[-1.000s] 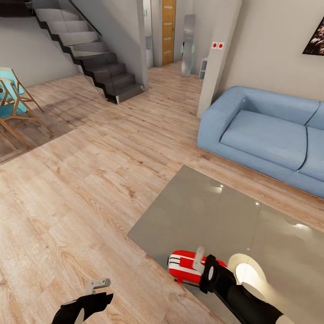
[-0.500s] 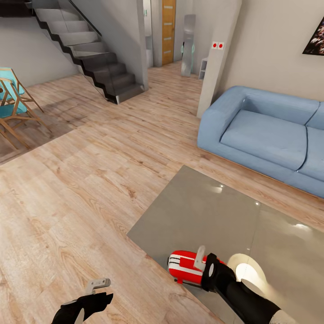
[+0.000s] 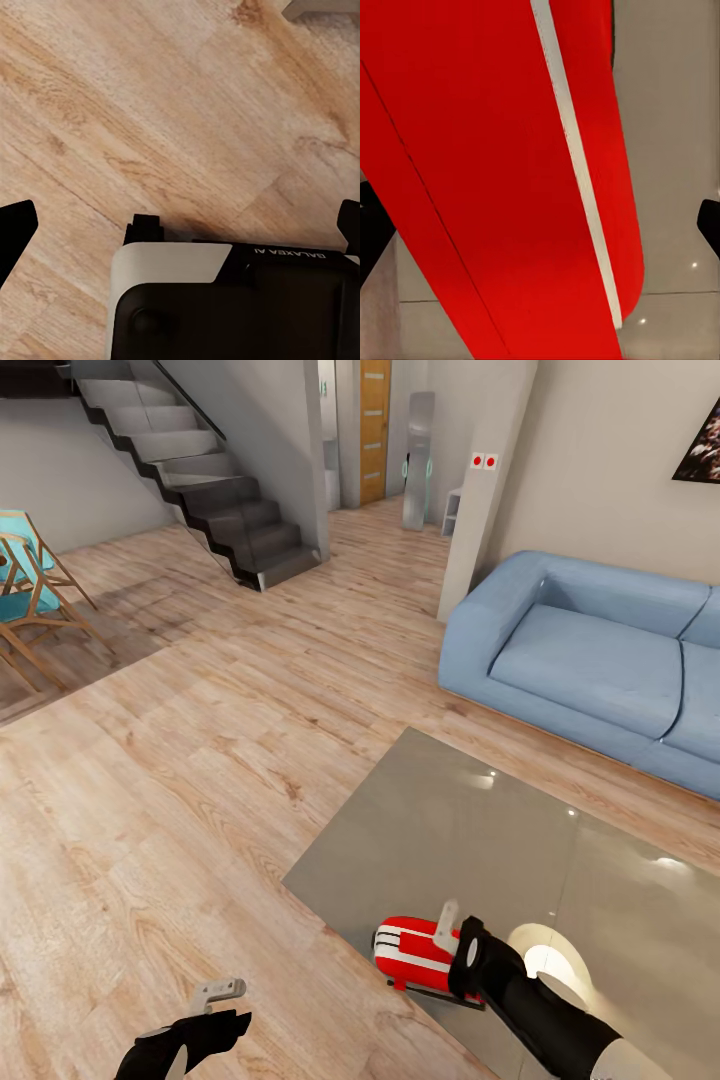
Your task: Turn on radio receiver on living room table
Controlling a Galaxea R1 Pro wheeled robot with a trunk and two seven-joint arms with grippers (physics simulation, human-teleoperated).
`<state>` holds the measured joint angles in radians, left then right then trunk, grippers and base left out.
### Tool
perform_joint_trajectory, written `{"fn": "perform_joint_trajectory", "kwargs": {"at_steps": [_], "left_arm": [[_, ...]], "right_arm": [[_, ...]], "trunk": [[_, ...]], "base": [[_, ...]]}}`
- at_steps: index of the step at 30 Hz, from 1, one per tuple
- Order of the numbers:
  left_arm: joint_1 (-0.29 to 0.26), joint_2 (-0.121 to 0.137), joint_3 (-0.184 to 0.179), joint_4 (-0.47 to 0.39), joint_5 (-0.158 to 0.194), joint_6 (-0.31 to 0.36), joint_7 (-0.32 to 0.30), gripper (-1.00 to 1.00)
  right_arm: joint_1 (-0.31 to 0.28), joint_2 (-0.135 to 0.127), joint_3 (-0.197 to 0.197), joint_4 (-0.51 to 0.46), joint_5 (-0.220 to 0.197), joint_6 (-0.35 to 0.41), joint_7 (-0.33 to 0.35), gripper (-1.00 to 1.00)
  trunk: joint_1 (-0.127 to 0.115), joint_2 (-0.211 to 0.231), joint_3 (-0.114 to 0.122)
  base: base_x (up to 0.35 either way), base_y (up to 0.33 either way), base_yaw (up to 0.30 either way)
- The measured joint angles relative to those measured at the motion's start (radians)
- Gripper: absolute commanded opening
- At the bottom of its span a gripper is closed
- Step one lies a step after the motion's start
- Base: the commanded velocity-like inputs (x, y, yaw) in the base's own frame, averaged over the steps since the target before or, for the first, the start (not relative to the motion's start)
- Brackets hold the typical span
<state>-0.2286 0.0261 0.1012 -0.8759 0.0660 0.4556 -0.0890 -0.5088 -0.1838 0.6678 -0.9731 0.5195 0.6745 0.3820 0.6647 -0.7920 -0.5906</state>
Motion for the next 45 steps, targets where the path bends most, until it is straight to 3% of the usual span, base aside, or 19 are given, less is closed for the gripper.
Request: {"fn": "perform_joint_trajectory", "kwargs": {"at_steps": [29,30,39,41,45], "left_arm": [[0.0,0.0,0.0,0.0,0.0,0.0,0.0,1.0],[0.0,0.0,0.0,0.0,0.0,0.0,0.0,1.0],[0.0,0.0,0.001,0.0,0.0,0.0,0.0,1.0],[0.0,0.0,0.0,0.0,0.0,0.0,0.0,1.0],[0.0,-0.001,0.0,0.0,0.0,0.0,0.0,1.0]], "right_arm": [[-0.001,0.0,-0.01,0.001,0.001,-0.003,-0.002,1.0],[-0.001,0.0,-0.01,0.001,0.001,-0.003,-0.002,-1.0],[-0.002,-0.001,-0.009,0.002,0.02,-0.007,-0.007,-1.0],[-0.001,0.0,-0.01,0.002,-0.006,-0.002,-0.013,-1.0],[-0.002,0.0,-0.01,0.002,0.003,-0.003,-0.019,-1.0]], "trunk": [[0.0,0.0,0.0],[0.0,0.0,0.0],[0.0,0.0,0.0],[0.0,0.0,0.0],[0.0,0.0,0.0]], "base": [[0.0,0.0,0.0],[0.0,0.0,0.0],[0.0,0.0,0.0],[0.0,0.0,0.0],[0.0,0.0,0.0]]}}
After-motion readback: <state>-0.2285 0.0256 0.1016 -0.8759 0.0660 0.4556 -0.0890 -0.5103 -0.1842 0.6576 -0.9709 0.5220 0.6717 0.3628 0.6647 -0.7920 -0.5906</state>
